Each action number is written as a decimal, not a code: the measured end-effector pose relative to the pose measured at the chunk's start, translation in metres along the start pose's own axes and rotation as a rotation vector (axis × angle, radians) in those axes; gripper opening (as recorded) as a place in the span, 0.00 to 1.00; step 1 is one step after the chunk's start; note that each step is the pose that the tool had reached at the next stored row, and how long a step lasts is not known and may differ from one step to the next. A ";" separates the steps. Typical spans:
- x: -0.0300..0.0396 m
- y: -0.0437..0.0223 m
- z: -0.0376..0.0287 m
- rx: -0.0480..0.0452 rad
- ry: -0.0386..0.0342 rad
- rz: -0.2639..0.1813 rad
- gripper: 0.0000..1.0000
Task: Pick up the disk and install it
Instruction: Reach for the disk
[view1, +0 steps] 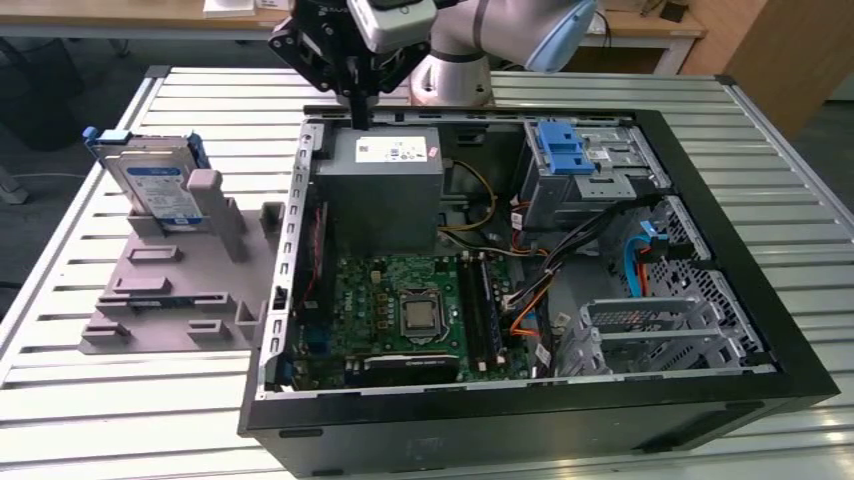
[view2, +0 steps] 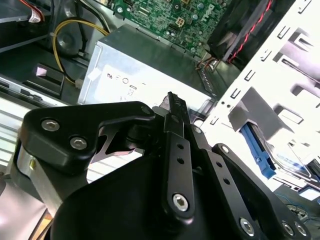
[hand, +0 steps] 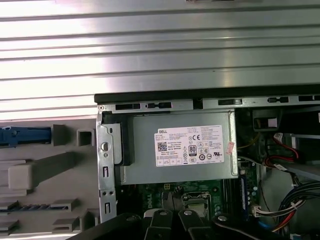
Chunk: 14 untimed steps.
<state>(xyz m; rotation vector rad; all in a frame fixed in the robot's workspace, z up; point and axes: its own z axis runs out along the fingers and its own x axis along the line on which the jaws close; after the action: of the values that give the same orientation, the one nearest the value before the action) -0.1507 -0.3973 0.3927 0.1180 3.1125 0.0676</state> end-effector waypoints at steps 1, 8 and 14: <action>0.0012 0.0000 0.0000 0.0000 0.0000 0.000 0.11; 0.0087 -0.0001 0.0000 0.0000 0.0000 0.000 0.11; 0.0153 -0.0001 0.0000 0.0000 0.0000 0.000 0.11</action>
<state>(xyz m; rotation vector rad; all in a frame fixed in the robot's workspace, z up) -0.1659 -0.3962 0.3924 0.1181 3.1125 0.0676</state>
